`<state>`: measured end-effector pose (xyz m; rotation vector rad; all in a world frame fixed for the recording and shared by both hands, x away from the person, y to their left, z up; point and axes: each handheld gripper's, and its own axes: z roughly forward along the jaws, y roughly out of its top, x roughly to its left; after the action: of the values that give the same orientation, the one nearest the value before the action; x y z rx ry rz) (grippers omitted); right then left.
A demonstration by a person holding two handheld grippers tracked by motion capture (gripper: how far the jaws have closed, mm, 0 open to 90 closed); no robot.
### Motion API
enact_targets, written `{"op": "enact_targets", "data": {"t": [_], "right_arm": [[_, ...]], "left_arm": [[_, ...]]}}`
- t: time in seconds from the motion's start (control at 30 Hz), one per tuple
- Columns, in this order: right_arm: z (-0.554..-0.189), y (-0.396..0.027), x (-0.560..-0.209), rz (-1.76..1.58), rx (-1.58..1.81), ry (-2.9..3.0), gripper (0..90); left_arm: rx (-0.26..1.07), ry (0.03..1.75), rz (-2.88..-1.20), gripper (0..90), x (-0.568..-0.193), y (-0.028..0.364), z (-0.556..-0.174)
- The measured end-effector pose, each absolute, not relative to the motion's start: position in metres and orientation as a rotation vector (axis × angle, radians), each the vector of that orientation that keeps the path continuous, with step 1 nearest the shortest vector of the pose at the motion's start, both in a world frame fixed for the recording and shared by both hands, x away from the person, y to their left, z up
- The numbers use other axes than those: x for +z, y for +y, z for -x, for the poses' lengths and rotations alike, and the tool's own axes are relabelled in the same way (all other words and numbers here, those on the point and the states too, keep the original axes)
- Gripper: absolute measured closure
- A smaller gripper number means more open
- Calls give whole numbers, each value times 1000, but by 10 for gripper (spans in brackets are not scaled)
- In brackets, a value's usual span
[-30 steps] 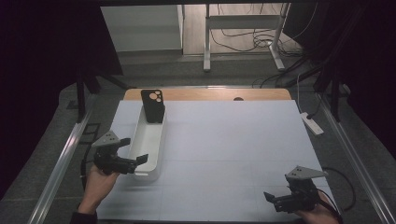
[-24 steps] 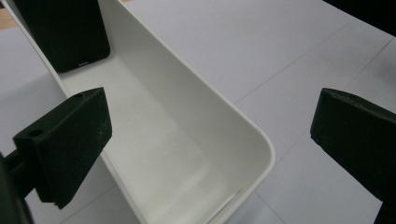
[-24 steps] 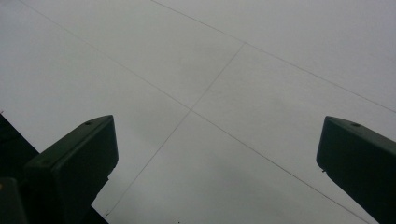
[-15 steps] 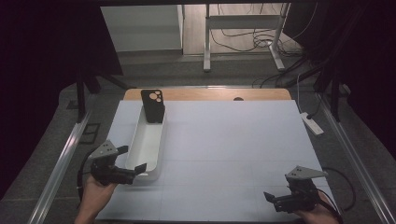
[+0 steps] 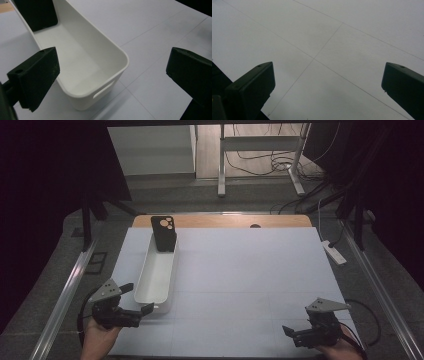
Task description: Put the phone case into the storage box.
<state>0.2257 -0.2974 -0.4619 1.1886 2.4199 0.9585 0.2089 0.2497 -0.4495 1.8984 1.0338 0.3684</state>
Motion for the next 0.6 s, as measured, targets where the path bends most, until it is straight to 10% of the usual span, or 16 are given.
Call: {"op": "enact_targets", "data": {"t": [0.6], "right_arm": [[-225, -297, -462, -1192, 952, 2419, 0]], "left_arm": [[379, 1102, -1897, 0, -466, 259, -185]]}}
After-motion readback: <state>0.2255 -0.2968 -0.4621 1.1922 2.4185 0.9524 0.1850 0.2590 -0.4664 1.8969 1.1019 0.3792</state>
